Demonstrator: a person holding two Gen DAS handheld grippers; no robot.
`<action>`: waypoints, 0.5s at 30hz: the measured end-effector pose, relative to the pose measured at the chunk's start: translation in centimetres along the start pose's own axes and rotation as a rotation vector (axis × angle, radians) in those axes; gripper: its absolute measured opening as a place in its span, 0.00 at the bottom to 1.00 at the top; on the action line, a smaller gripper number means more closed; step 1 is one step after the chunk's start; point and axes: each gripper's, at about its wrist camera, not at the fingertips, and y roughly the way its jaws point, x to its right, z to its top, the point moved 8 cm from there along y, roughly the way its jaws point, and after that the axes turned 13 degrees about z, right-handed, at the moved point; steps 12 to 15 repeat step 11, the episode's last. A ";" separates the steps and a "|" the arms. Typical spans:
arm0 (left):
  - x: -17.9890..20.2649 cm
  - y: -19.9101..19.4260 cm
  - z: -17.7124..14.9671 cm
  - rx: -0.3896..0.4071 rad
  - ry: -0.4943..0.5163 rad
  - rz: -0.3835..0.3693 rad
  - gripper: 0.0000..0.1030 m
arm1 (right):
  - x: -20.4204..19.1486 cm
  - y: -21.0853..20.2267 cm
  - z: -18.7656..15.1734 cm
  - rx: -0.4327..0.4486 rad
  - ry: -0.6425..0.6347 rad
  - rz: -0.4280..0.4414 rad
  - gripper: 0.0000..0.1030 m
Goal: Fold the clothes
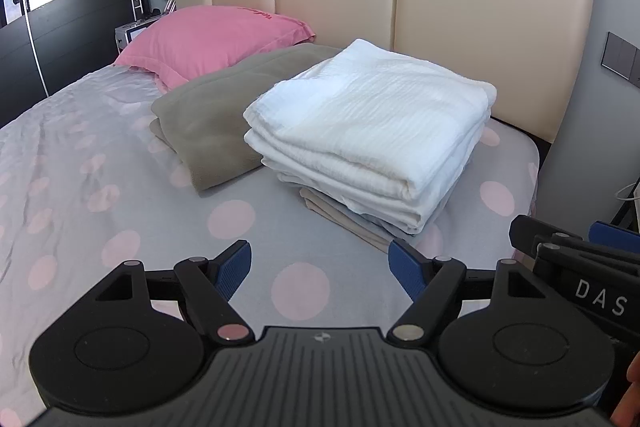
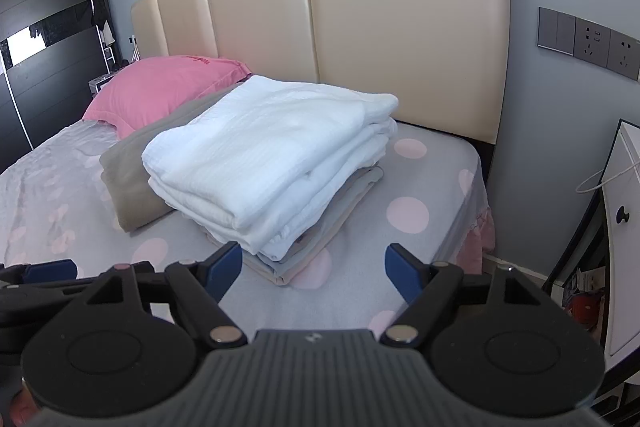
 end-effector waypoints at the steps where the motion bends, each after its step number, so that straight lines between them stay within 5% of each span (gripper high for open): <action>1: 0.0 0.0 0.0 -0.001 0.000 0.000 0.73 | 0.0 0.0 0.0 0.001 0.000 0.000 0.78; 15: -0.1 -0.3 -0.1 0.005 0.003 0.008 0.73 | 0.0 -0.1 -0.1 0.006 0.002 -0.001 0.78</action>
